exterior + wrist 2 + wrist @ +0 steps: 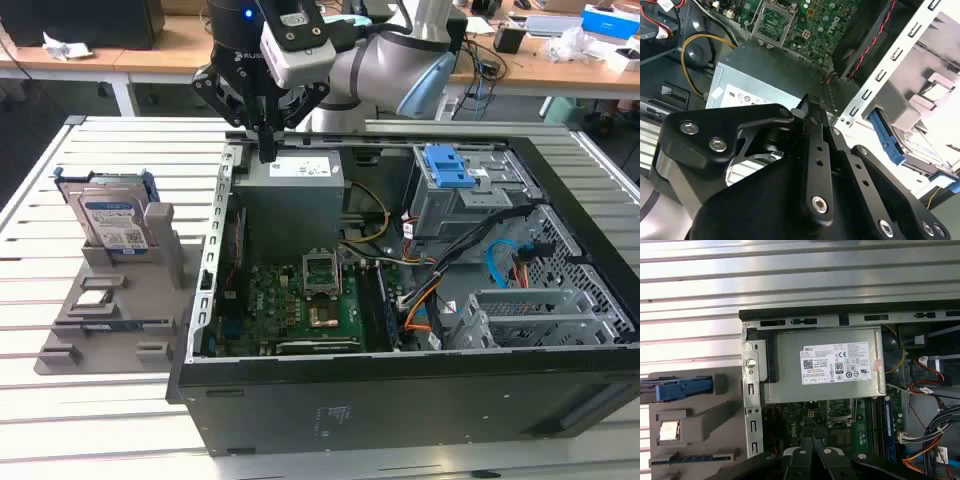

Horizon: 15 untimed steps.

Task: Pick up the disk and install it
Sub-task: 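Reach for the disk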

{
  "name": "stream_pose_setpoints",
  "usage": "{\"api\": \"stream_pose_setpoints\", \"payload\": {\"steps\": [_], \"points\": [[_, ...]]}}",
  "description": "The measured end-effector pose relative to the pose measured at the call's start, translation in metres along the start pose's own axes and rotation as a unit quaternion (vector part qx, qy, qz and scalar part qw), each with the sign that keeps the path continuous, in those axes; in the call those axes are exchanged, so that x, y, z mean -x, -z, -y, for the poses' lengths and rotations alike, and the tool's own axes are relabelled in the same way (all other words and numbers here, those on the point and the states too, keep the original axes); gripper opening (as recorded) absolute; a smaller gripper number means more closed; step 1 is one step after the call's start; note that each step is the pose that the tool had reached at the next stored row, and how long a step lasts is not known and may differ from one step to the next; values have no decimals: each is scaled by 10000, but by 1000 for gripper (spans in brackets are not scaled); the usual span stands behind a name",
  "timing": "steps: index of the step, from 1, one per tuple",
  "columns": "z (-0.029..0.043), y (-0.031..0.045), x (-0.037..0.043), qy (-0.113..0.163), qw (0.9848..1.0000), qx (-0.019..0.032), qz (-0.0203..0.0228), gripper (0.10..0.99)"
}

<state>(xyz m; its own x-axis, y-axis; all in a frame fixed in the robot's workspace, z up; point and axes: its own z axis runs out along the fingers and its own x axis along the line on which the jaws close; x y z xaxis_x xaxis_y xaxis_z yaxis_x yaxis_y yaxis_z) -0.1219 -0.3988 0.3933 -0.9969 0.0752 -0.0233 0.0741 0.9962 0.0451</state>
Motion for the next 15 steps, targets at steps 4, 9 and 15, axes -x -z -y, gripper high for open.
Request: {"api": "stream_pose_setpoints", "payload": {"steps": [4,9,15], "points": [[8,3,-106,-1,10000,0,0,106],[16,6,-222,-1,10000,0,0,106],[24,9,-321,0,10000,0,0,106]]}}
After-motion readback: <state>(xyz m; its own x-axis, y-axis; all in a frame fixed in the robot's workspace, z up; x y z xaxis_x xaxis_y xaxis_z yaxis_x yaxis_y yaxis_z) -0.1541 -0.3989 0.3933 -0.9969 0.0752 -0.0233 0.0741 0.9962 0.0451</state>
